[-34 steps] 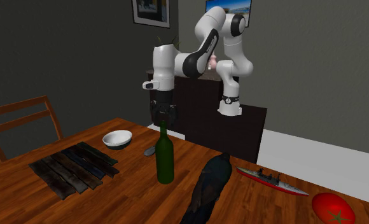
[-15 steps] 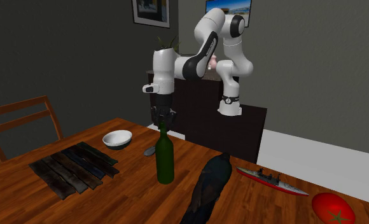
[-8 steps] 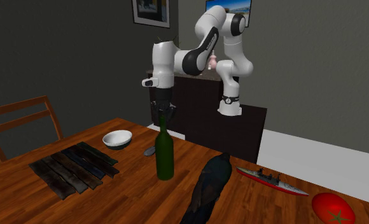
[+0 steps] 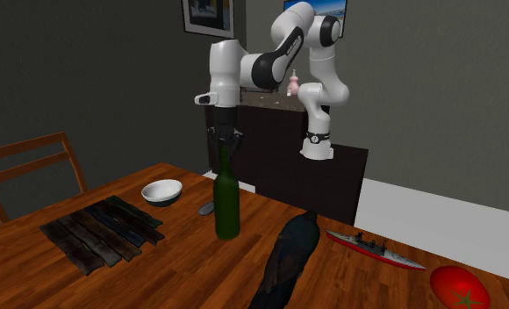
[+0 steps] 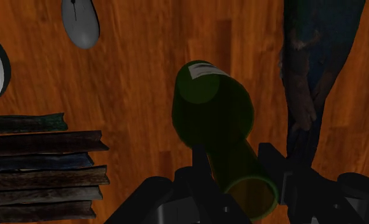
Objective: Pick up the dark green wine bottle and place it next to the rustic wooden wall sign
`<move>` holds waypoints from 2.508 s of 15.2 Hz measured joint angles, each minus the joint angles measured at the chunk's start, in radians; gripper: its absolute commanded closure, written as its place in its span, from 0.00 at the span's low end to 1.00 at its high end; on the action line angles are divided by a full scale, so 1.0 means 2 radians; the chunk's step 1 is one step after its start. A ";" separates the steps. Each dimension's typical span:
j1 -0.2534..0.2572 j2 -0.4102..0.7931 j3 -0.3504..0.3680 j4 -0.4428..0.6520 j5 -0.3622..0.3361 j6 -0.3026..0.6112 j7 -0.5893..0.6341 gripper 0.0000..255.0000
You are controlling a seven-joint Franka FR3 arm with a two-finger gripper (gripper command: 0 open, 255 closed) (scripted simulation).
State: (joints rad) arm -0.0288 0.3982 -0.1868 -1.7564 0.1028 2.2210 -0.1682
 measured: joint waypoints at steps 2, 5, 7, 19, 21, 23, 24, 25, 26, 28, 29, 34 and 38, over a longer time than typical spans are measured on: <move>0.000 -0.004 -0.001 0.008 -0.001 -0.012 0.001 1.00; 0.001 -0.014 -0.002 0.014 -0.004 -0.028 0.002 1.00; 0.000 -0.019 -0.003 0.019 -0.005 -0.039 0.002 1.00; 0.001 -0.040 -0.005 0.072 -0.012 -0.112 0.007 1.00; 0.002 -0.045 -0.005 0.078 -0.013 -0.122 0.010 1.00; 0.001 -0.047 -0.006 0.090 -0.014 -0.136 0.009 1.00; 0.001 -0.046 -0.006 0.098 -0.014 -0.143 0.010 1.00; 0.001 -0.048 -0.006 0.103 -0.014 -0.150 0.010 1.00; 0.001 -0.049 -0.006 0.109 -0.015 -0.157 0.011 1.00; 0.000 -0.048 -0.007 0.122 -0.015 -0.169 0.010 1.00; 0.000 -0.049 -0.007 0.128 -0.015 -0.177 0.011 1.00; -0.001 -0.047 -0.007 0.165 -0.015 -0.211 0.012 1.00; -0.003 -0.044 -0.008 0.196 -0.015 -0.239 0.012 1.00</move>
State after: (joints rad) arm -0.0338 0.3097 -0.2019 -1.3638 0.0737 1.7423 -0.1441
